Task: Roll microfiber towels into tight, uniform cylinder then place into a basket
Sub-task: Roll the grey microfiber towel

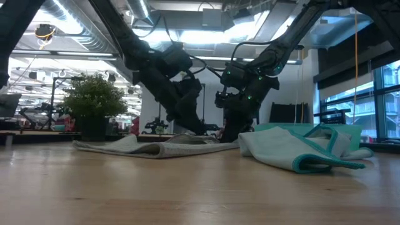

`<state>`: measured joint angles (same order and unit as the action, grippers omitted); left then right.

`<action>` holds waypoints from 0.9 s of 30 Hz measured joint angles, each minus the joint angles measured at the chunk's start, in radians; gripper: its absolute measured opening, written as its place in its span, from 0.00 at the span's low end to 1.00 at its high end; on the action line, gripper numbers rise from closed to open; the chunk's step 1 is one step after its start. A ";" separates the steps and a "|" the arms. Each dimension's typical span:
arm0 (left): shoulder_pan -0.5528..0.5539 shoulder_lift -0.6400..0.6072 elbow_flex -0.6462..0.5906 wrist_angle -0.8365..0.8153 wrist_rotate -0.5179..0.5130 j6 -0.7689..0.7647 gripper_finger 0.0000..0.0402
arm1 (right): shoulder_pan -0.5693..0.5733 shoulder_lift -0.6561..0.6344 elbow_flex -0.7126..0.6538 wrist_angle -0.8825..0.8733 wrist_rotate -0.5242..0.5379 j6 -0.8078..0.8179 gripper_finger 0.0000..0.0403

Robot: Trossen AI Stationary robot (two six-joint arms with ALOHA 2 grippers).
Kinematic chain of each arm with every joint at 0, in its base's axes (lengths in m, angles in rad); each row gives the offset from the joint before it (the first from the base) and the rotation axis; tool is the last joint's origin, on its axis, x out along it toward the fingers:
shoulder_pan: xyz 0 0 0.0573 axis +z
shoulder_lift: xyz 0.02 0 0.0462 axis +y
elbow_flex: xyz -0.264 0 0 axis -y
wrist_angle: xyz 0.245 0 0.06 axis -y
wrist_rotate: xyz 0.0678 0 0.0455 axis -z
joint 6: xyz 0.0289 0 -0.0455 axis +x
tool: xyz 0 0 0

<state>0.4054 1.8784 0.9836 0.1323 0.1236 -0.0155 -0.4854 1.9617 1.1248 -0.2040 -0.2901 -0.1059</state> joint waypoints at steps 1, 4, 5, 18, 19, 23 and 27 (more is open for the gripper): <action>0.003 0.006 0.000 0.002 -0.015 0.000 0.19 | 0.000 0.000 0.000 0.000 0.000 0.000 0.37; 0.012 0.014 0.000 -0.001 -0.063 -0.001 0.19 | 0.000 0.000 0.000 0.000 0.000 0.000 0.37; 0.016 0.013 0.000 0.000 -0.081 -0.001 0.19 | 0.000 0.000 0.000 0.000 0.000 0.000 0.37; 0.091 0.013 0.000 0.001 -0.249 0.001 0.19 | 0.000 0.000 0.000 0.000 0.000 0.000 0.37; 0.098 0.013 0.000 0.001 -0.256 0.001 0.19 | 0.000 0.000 0.000 0.001 0.000 0.000 0.37; 0.130 0.013 0.000 0.001 -0.265 -0.001 0.19 | 0.000 0.000 0.000 0.001 -0.001 0.000 0.37; 0.151 0.036 0.000 0.002 -0.265 -0.043 0.19 | 0.000 0.000 0.000 0.002 -0.001 0.000 0.37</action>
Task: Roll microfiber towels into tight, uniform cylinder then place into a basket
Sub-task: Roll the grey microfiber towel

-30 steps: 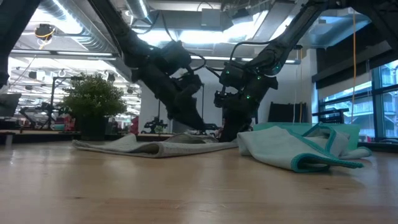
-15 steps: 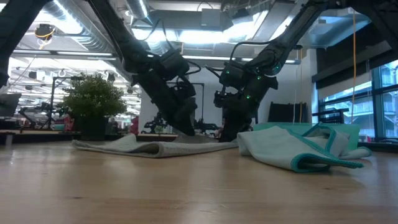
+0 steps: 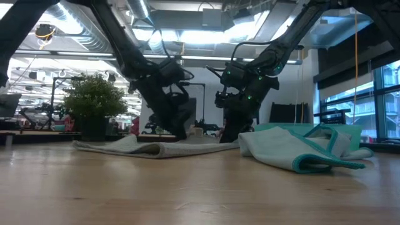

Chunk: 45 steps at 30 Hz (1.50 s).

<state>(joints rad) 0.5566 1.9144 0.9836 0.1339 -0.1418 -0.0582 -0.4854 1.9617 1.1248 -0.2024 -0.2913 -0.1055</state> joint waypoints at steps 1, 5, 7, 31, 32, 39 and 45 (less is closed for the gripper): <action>0.003 0.013 0.000 0.000 0.000 -0.014 0.19 | 0.000 0.000 0.000 0.000 0.000 0.000 0.37; -0.004 0.031 0.015 0.006 -0.019 -0.003 0.19 | 0.000 0.000 0.000 0.000 -0.004 0.000 0.37; -0.002 0.031 0.026 0.007 0.004 -0.003 0.19 | -0.001 0.000 0.000 -0.001 -0.024 0.000 0.37; -0.067 -0.217 0.123 -0.698 0.074 0.047 0.19 | -0.003 0.000 0.002 -0.002 0.027 -0.003 0.37; -0.084 -0.217 0.117 -0.714 0.082 0.047 0.19 | -0.003 0.000 0.002 -0.001 0.028 -0.003 0.37; -0.206 -0.216 0.026 -0.699 0.099 0.034 0.19 | -0.028 0.000 0.002 0.005 0.077 -0.003 0.37; -0.287 -0.216 -0.053 -0.649 0.129 0.007 0.19 | -0.055 0.000 0.010 0.000 0.050 0.019 0.37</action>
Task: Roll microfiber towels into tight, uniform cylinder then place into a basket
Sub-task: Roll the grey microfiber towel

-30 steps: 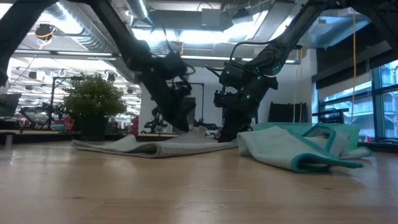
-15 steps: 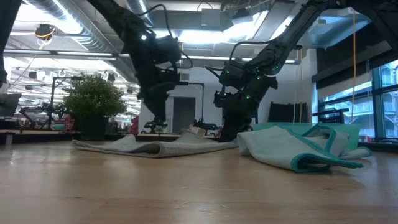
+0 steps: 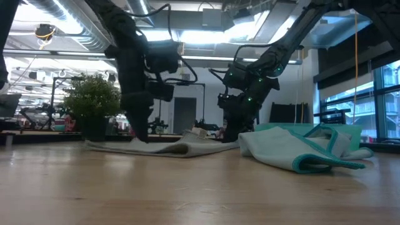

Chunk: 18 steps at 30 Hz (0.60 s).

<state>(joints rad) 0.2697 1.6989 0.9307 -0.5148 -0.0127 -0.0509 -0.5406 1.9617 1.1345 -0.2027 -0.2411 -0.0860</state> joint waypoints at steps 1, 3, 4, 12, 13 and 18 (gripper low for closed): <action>-0.008 0.000 -0.011 0.007 -0.001 -0.010 0.19 | -0.002 0.000 0.008 -0.007 -0.031 -0.004 0.37; -0.020 -0.001 -0.031 0.024 -0.003 -0.034 0.19 | -0.004 0.000 0.030 -0.010 -0.090 -0.020 0.37; -0.025 -0.003 -0.040 0.035 -0.005 -0.048 0.19 | -0.004 0.000 0.045 -0.013 -0.116 -0.021 0.37; -0.041 -0.004 -0.055 0.051 -0.010 -0.134 0.19 | 0.074 0.000 0.120 -0.161 -0.387 -0.088 0.37; -0.041 -0.004 -0.055 0.052 -0.010 -0.138 0.19 | 0.094 0.000 0.120 -0.189 -0.388 -0.116 0.37; -0.042 -0.003 -0.055 0.056 -0.007 -0.150 0.19 | 0.186 0.000 0.120 -0.241 -0.213 -0.211 0.37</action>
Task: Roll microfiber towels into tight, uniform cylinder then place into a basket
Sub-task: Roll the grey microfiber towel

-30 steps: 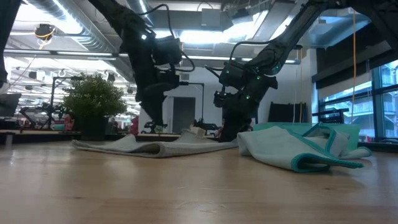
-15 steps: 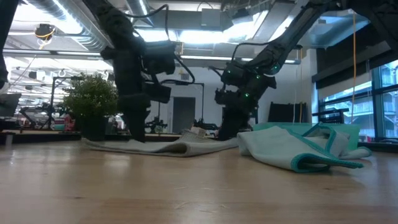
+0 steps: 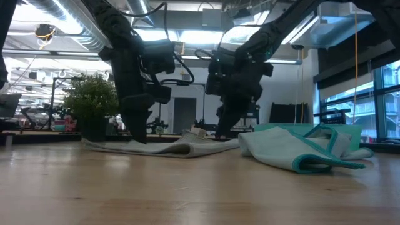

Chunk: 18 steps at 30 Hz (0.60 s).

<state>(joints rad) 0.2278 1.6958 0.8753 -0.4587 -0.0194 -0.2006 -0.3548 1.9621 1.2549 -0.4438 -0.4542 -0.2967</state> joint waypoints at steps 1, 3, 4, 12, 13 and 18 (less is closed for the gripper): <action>-0.001 0.000 0.000 0.000 0.000 -0.001 0.19 | 0.010 0.000 0.000 0.012 0.044 0.002 0.37; -0.004 0.000 0.000 0.000 0.002 -0.003 0.19 | 0.022 0.000 0.000 0.027 0.111 0.005 0.37; -0.006 0.001 -0.001 0.002 0.009 -0.004 0.19 | 0.026 0.000 0.000 0.029 0.134 0.005 0.37; -0.052 0.002 -0.001 0.005 0.134 -0.014 0.19 | 0.020 0.000 0.000 0.029 0.273 0.004 0.37; -0.061 0.003 -0.001 0.006 0.149 -0.022 0.19 | 0.016 0.000 0.000 0.030 0.287 0.004 0.37; -0.088 0.003 -0.002 0.030 0.169 -0.037 0.19 | -0.003 0.000 0.000 0.030 0.305 0.004 0.37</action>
<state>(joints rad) 0.1400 1.6986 0.8733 -0.4288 0.1500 -0.2379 -0.3580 1.9621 1.2549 -0.4137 -0.1493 -0.2924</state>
